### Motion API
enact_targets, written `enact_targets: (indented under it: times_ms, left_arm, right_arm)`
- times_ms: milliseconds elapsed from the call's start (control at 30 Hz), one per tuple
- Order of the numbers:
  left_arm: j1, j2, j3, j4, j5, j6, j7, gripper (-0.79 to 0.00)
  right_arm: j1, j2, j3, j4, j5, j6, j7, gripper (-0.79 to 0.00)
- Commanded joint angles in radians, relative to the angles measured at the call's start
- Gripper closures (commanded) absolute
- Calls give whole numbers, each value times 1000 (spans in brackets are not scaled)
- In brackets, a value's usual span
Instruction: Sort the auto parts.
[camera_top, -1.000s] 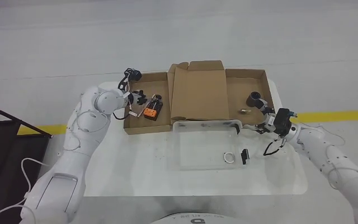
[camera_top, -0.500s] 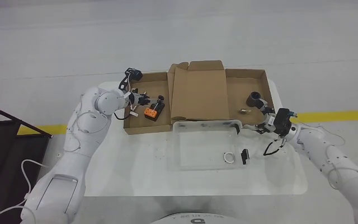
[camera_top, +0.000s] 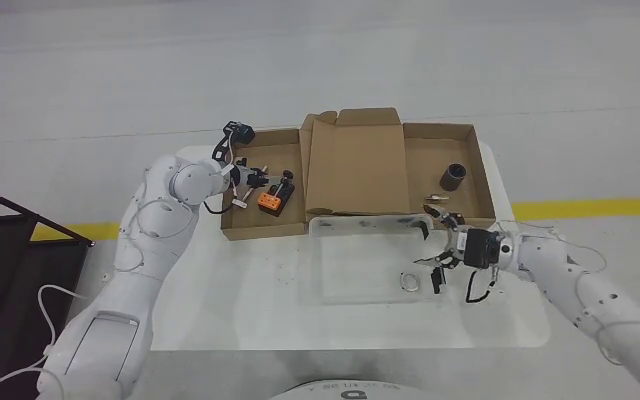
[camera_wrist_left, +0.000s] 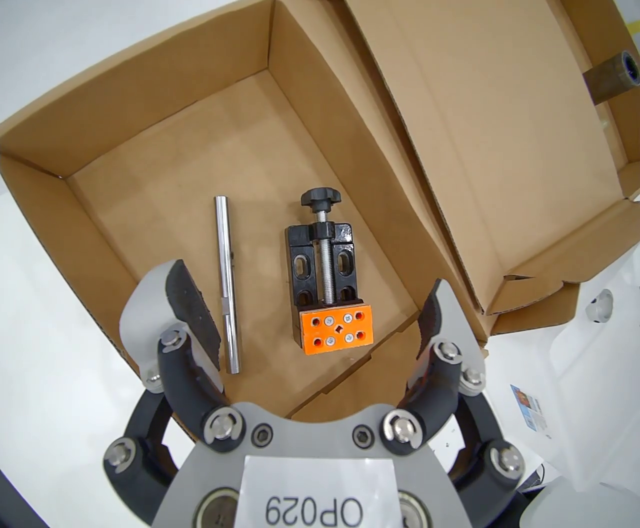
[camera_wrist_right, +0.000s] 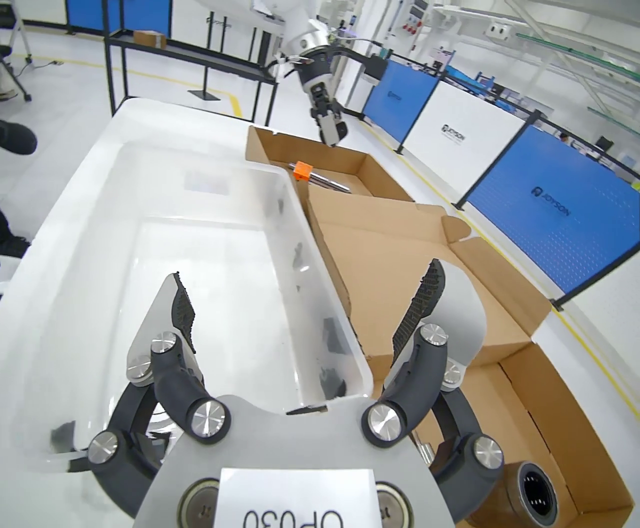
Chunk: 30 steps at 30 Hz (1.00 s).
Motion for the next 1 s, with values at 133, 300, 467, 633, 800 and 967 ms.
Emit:
enact_targets:
  times_ms: [133, 300, 467, 633, 800, 967]
  left_arm:
    - [0, 0, 0, 0, 0, 0, 0, -785]
    - [0, 0, 0, 0, 0, 0, 0, -785]
    - [0, 0, 0, 0, 0, 0, 0, -785]
    - [0, 0, 0, 0, 0, 0, 0, -785]
    - [0, 0, 0, 0, 0, 0, 0, -785]
    - [0, 0, 0, 0, 0, 0, 0, -785]
  right_arm:
    - [-19, 11, 24, -37, -7, -20, 15, -785]
    - [3, 0, 3, -126, -35, -55, 214, -785]
    - [20, -2, -4, -207, -59, -174, 403, -785]
    - [15, -3, 0, -250, -25, -258, 493, -785]
    - [4, 1, 1, -271, -29, -294, 481, -785]
    - [4, 1, 1, -271, -29, -294, 481, -785]
